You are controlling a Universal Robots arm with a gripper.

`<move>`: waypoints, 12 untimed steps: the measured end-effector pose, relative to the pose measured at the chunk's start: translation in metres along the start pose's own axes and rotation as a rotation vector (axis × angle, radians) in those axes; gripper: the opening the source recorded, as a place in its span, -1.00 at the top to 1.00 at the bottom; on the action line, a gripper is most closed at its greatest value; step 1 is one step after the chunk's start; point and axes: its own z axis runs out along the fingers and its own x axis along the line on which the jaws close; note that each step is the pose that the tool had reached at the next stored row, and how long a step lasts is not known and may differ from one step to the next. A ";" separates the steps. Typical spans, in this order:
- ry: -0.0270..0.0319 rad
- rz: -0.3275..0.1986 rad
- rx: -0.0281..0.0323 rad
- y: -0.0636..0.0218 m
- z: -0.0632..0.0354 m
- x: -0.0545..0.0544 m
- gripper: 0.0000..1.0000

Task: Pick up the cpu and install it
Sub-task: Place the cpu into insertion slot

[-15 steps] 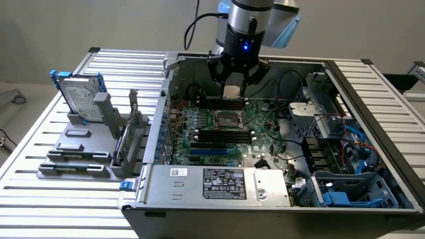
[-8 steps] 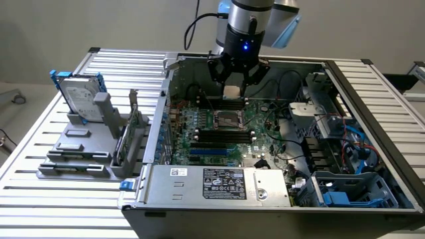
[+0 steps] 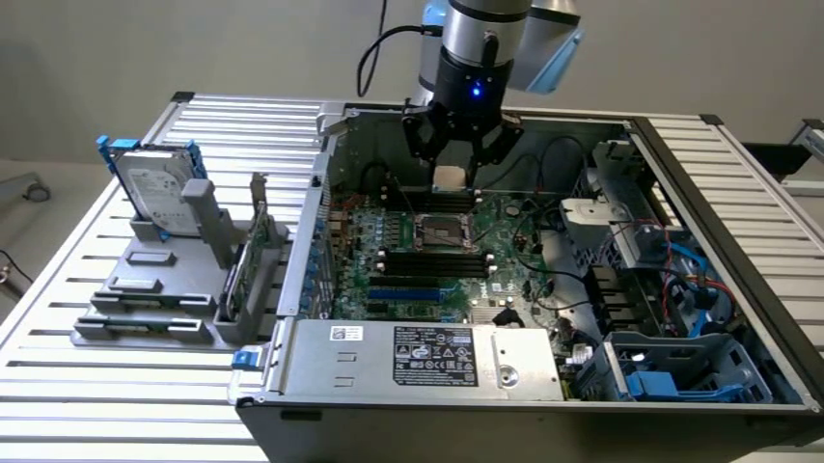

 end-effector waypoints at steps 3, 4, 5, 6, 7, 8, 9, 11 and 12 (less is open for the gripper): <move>-0.0034 0.030 -0.0038 0.0001 0.0002 0.000 -0.09; -0.0045 0.047 -0.0044 0.0000 0.0003 0.000 -0.09; -0.0055 0.064 -0.0052 0.0000 0.0003 0.000 -0.09; -0.0066 0.082 -0.0059 0.0000 0.0004 0.000 -0.09; -0.0077 0.100 -0.0067 0.0000 0.0006 0.000 -0.09; -0.0089 0.119 -0.0075 0.0000 0.0007 0.000 -0.09; -0.0100 0.137 -0.0083 -0.0001 0.0009 0.000 -0.09; -0.0122 0.172 -0.0098 -0.0001 0.0012 0.000 -0.09; -0.0133 0.190 -0.0105 -0.0001 0.0014 0.000 -0.09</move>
